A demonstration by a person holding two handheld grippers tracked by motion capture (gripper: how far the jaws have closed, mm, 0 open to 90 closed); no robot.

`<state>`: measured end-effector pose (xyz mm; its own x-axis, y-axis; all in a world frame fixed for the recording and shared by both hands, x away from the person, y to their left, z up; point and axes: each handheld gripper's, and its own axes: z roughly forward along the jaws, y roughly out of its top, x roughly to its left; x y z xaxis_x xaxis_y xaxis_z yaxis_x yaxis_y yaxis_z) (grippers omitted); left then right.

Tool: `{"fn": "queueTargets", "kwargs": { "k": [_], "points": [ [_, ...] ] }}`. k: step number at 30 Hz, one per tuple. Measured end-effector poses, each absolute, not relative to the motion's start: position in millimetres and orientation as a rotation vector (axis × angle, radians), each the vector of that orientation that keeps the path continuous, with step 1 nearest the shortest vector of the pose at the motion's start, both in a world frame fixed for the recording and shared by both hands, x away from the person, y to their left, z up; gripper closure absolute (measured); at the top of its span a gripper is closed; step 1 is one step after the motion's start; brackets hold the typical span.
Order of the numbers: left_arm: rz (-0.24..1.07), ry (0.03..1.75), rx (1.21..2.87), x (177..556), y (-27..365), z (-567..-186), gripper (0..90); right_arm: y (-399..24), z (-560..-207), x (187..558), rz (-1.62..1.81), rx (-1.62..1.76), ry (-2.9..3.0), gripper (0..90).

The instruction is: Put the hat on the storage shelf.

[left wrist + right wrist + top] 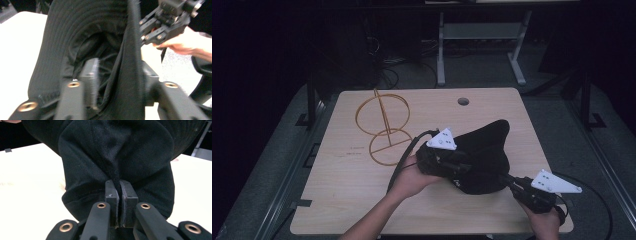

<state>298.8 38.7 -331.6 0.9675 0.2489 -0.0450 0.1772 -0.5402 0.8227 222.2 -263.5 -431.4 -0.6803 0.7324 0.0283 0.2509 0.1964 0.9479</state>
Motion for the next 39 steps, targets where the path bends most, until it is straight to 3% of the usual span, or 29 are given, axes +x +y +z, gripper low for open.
{"fn": "queueTargets", "kwargs": {
  "k": [5,39],
  "points": [
    [0.114,0.304,2.16,294.6,45.1,-332.0,43.1,-265.8,-424.4,224.3,1.51,0.912,2.034,86.0],
    [0.189,0.433,2.143,273.2,117.0,-365.1,35.0,-293.5,-361.6,240.1,1.58,0.943,2.033,86.4]
  ]
}}
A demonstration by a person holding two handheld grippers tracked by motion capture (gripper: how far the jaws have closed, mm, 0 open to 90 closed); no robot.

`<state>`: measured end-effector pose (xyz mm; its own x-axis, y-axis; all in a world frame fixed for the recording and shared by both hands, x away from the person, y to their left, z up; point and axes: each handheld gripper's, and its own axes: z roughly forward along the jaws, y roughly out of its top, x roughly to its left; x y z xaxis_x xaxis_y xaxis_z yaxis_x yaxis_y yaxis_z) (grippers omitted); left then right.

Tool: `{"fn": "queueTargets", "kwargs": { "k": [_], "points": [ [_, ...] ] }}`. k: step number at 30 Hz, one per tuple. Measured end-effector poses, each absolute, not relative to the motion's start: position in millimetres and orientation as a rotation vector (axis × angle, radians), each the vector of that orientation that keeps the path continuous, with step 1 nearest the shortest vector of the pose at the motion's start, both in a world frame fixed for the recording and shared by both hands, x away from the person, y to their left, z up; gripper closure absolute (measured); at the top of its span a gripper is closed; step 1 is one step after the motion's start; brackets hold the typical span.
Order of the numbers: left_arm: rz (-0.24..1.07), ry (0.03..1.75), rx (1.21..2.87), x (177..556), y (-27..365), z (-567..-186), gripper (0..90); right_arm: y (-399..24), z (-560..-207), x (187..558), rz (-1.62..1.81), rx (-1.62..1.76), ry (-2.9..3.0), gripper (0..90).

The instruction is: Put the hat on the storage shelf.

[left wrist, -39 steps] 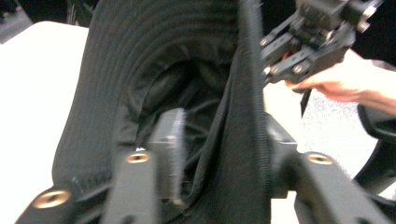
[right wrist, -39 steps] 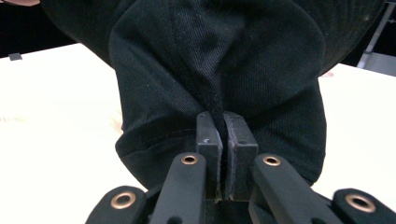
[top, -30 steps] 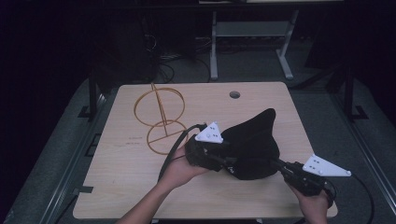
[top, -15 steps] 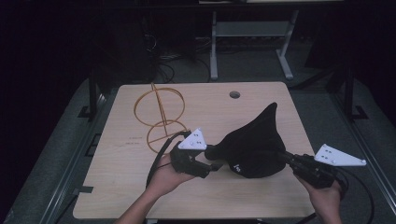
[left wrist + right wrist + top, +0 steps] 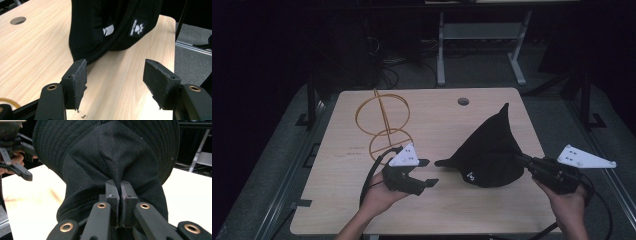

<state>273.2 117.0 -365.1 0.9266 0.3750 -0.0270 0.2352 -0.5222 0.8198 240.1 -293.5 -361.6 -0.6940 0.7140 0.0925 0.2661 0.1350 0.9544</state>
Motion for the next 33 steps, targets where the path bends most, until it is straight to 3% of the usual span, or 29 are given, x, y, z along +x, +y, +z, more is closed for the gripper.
{"fn": "queueTargets", "kwargs": {
  "k": [33],
  "points": [
    [0.185,0.475,2.149,260.7,139.6,-396.3,31.8,-284.0,-308.2,256.1,1.581,0.946,2.054,87.1]
  ]
}}
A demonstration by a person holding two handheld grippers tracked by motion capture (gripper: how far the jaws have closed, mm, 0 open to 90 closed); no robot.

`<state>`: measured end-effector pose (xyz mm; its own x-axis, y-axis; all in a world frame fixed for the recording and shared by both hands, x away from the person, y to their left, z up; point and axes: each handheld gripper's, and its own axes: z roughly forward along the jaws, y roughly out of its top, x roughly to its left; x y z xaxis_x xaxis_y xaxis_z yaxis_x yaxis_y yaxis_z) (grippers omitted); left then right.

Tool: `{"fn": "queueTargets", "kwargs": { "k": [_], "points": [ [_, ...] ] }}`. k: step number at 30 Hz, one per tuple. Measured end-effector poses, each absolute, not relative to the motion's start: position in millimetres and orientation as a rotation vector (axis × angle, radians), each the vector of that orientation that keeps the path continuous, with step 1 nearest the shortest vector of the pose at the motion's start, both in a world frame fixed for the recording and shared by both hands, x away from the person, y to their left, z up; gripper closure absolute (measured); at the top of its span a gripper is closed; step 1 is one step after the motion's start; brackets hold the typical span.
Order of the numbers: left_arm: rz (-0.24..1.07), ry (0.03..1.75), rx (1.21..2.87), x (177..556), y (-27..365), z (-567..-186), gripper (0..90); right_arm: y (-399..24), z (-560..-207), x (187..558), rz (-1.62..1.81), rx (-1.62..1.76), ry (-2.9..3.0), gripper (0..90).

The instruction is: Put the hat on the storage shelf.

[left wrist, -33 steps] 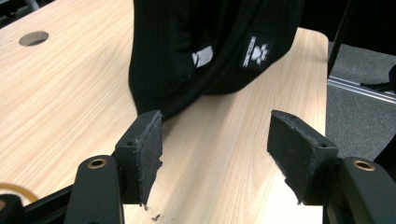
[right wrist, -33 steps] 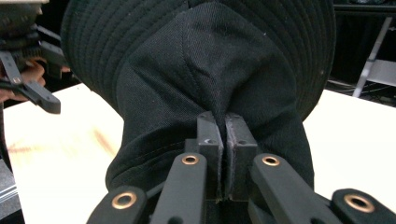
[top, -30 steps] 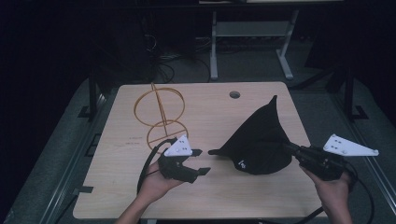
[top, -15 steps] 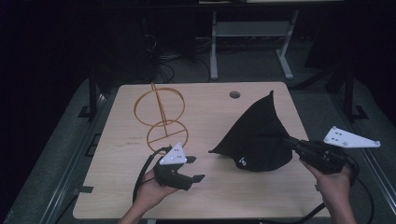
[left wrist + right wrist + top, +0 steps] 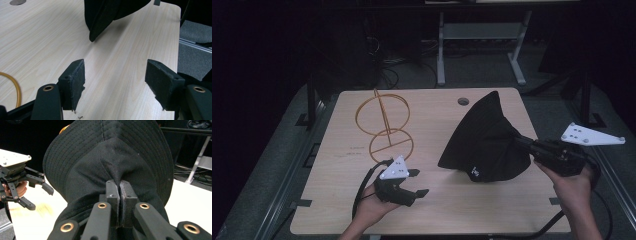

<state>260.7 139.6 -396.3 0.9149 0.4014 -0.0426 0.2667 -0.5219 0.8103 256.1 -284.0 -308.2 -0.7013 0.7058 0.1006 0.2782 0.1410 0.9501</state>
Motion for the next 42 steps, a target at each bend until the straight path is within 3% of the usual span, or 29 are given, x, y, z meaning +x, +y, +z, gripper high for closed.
{"fn": "queueTargets", "kwargs": {
  "k": [13,42],
  "points": [
    [0.181,0.479,2.159,261.1,139.1,-400.5,31.8,-278.0,-299.7,267.4,1.578,0.976,2.048,88.3],
    [0.128,0.465,2.156,262.7,138.5,-411.2,29.6,-233.1,-216.9,301.7,1.562,0.828,2.11,88.5]
  ]
}}
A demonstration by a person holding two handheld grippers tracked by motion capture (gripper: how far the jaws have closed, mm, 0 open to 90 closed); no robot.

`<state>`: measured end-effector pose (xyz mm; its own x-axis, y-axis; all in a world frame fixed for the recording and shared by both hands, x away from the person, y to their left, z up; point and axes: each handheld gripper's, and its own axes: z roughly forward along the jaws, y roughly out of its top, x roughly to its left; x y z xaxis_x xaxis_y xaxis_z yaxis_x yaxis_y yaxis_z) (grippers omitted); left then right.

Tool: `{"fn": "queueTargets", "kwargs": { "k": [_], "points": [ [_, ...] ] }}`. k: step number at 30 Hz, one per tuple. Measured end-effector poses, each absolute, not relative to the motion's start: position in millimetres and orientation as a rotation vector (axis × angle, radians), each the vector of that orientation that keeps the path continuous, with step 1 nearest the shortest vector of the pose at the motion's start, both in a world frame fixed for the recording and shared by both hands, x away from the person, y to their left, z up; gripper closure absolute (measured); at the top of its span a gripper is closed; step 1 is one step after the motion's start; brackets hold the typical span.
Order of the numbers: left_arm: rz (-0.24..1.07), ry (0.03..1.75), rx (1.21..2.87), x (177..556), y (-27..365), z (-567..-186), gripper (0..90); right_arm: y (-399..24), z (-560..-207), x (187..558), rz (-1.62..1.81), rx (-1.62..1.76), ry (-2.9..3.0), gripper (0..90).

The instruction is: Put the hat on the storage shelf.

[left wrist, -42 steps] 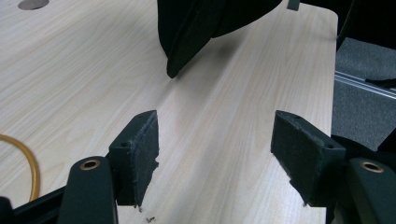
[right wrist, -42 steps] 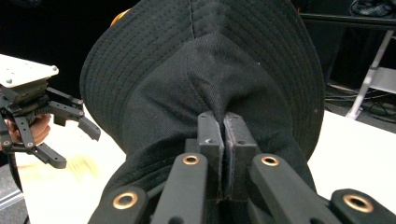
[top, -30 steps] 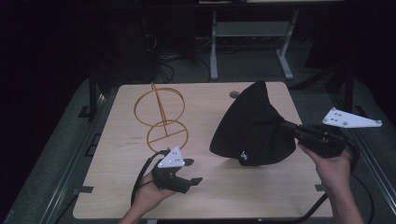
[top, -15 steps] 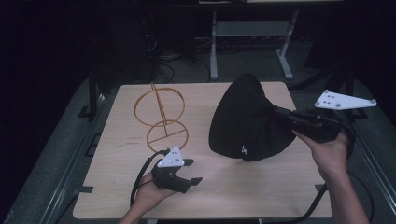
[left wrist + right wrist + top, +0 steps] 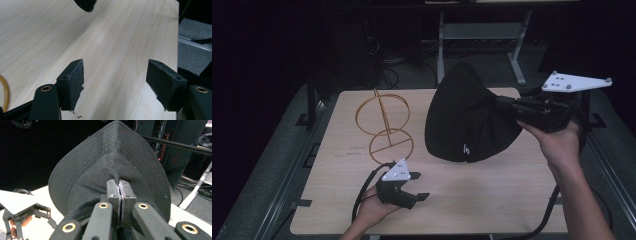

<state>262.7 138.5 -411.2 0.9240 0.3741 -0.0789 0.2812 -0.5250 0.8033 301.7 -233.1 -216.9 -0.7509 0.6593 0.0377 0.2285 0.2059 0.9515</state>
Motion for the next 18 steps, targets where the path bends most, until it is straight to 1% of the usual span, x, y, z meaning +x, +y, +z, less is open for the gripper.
{"fn": "queueTargets", "kwargs": {
  "k": [8,18],
  "points": [
    [0.085,0.445,2.108,264.7,144.3,-411.7,28.2,-216.6,-196.1,311.9,1.59,0.794,2.107,88.5],
    [0.095,0.428,2.116,265.1,145.4,-414.0,28.1,-195.6,-177.4,328.4,1.612,0.753,2.129,88.5]
  ]
}}
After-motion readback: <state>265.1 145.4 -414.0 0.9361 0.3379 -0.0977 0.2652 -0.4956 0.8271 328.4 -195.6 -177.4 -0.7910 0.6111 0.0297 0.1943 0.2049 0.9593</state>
